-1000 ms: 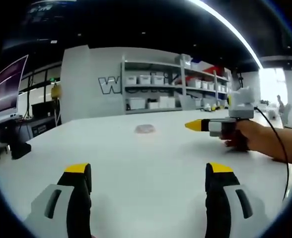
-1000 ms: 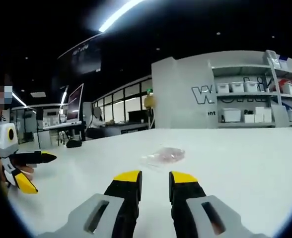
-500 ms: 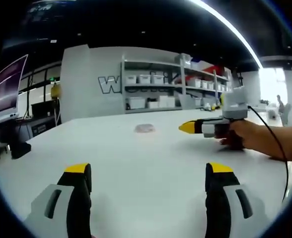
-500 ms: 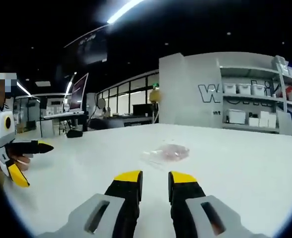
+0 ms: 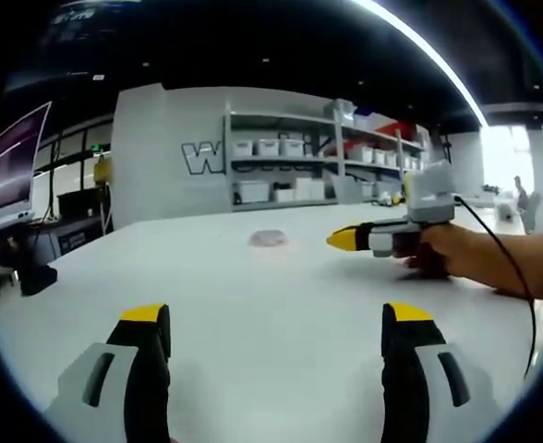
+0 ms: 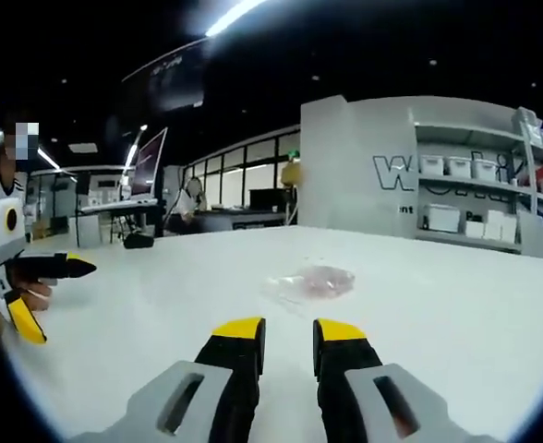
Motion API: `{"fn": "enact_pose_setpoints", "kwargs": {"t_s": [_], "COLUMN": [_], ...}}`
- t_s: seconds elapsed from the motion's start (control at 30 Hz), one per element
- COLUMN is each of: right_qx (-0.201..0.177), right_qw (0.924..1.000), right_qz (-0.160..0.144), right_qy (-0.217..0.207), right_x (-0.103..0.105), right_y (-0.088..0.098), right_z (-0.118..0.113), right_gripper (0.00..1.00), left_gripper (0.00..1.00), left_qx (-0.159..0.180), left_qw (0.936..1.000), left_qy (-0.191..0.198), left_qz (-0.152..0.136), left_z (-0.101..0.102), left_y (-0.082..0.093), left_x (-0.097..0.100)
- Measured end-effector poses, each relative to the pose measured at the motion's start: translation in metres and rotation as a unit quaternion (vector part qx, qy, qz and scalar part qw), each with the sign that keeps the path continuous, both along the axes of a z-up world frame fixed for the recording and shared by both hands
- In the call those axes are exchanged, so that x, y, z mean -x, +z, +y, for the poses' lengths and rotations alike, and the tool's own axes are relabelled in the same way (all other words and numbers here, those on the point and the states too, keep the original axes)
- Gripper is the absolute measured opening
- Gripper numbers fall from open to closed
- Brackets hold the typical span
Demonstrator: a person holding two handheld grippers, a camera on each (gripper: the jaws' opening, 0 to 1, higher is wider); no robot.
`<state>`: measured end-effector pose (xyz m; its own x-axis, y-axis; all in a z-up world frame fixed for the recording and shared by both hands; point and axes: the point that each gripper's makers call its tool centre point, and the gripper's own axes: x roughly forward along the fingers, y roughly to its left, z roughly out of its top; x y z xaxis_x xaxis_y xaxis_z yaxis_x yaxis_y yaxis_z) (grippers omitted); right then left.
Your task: Open the resealable bag by pulling the two sides of the seal apart until the entire bag opening is separated and visibly accessible.
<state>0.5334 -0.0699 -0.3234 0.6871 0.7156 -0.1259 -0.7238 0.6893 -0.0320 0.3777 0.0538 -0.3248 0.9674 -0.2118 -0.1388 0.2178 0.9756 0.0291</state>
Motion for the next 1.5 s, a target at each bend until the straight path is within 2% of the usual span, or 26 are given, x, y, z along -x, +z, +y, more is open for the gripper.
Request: {"fn": "enact_pose_setpoints", "kwargs": {"t_s": [0.57,0.73,0.93,1.17,1.5], "right_qx": [0.034,0.044,0.077,0.115,0.168], "right_qw": [0.9993,0.9989,0.9961,0.9911,0.9826], "right_qz": [0.004,0.001,-0.021,-0.040,-0.072], "right_qy": [0.013,0.017,0.036,0.054,0.030], "right_x": [-0.013,-0.023,-0.038,-0.042,-0.054], "right_y": [-0.010,-0.012,-0.015,-0.021,-0.026], "right_z": [0.013,0.018,0.031,0.043,0.039], "right_gripper": [0.19,0.18,0.18,0.17,0.17], "left_gripper": [0.93,0.93,0.93,0.93,0.93], "left_qx": [-0.005,-0.006,0.000,-0.003,0.007], "left_qw": [1.0000,1.0000,1.0000,1.0000,0.9999], "left_qy": [0.001,0.000,-0.001,-0.002,-0.003], "left_qz": [0.005,0.006,0.007,0.009,0.010], "left_z": [-0.001,-0.002,-0.002,-0.002,-0.002], "left_y": [-0.003,-0.003,-0.003,-0.003,-0.002], "left_x": [0.001,0.001,0.001,0.001,0.001]}}
